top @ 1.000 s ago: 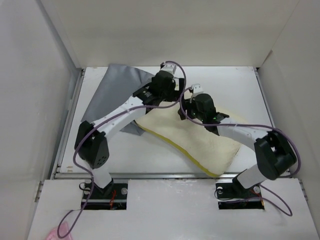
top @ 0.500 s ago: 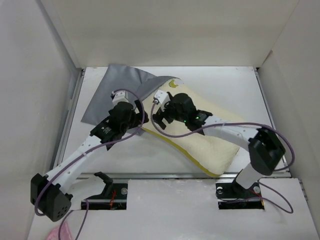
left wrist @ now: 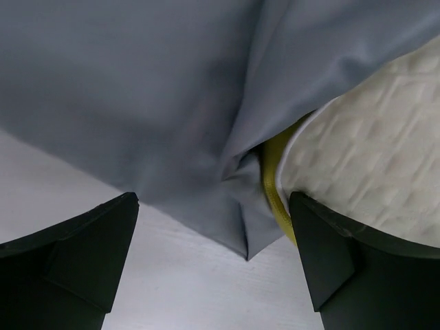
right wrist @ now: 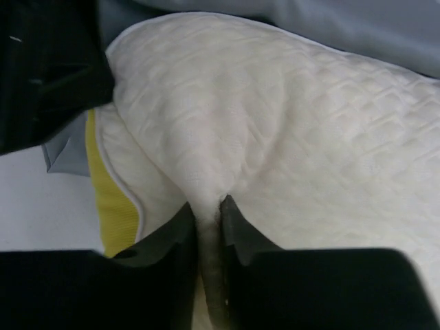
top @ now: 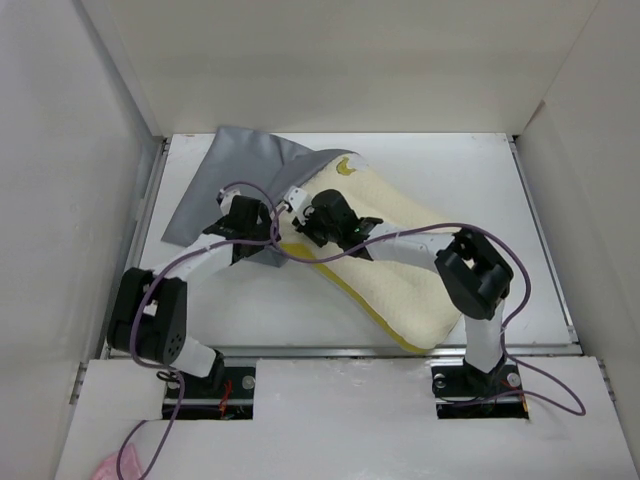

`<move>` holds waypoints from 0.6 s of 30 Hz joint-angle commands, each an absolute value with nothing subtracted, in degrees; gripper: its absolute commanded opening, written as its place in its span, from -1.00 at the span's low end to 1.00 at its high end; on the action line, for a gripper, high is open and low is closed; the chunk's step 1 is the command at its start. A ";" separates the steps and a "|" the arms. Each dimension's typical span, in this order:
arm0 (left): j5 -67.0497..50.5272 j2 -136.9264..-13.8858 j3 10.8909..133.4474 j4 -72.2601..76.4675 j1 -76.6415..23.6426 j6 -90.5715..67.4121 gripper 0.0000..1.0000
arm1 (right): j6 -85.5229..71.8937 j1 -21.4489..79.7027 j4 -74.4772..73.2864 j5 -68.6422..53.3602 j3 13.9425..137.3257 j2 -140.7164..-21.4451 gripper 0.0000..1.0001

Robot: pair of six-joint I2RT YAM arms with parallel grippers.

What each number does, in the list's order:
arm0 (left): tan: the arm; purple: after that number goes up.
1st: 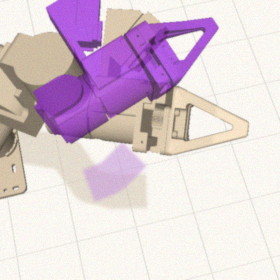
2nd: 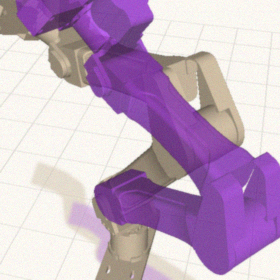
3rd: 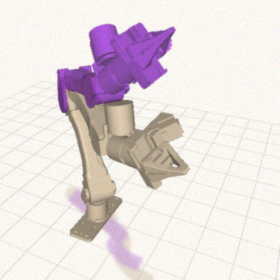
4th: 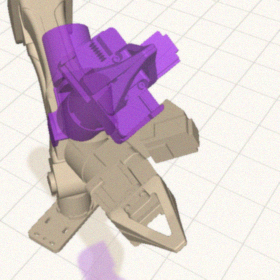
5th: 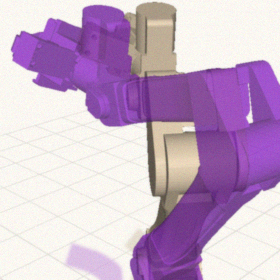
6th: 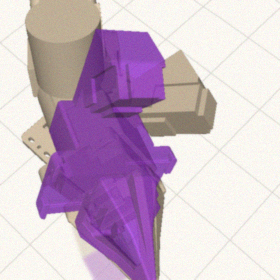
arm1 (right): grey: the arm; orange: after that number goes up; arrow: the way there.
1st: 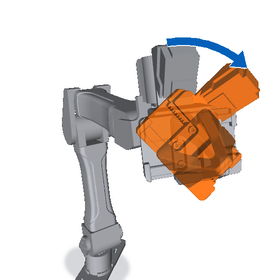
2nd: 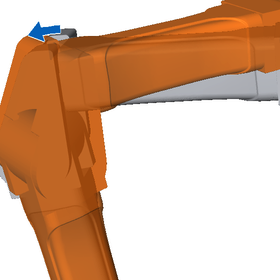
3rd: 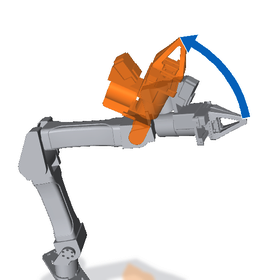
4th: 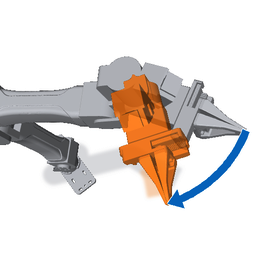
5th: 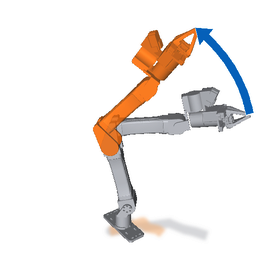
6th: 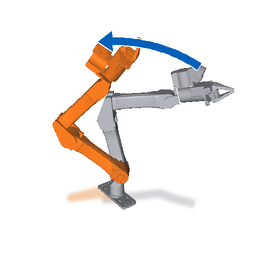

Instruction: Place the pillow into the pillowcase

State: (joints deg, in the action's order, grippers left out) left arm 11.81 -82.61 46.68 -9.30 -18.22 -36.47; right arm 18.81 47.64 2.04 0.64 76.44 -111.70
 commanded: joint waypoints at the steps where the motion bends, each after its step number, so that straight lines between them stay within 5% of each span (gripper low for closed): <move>1: 6.52 -85.33 51.15 -2.38 -17.93 -31.83 0.78 | 15.04 46.41 5.36 3.08 75.86 -110.84 -0.64; 6: 3.87 -93.24 57.21 -0.62 -18.54 -29.00 0.35 | 13.71 45.00 6.06 -2.37 74.01 -109.69 -0.85; 7: 3.87 -93.95 59.74 -0.62 -18.54 -28.48 0.15 | 13.71 45.00 6.06 -2.37 74.00 -109.69 -0.99; 8: 4.74 -94.56 61.16 -1.57 -18.54 -28.48 -0.40 | 13.19 45.00 6.06 -1.68 73.48 -109.69 -1.00; 10: 6.76 -94.57 63.01 -3.59 -19.86 -27.95 -0.98 | 13.18 45.00 6.06 -0.53 73.48 -110.39 -1.00; 18: 12.30 -82.29 61.44 -7.56 -24.33 -26.72 -1.00 | 9.32 44.38 8.44 -0.17 72.33 -109.86 -1.00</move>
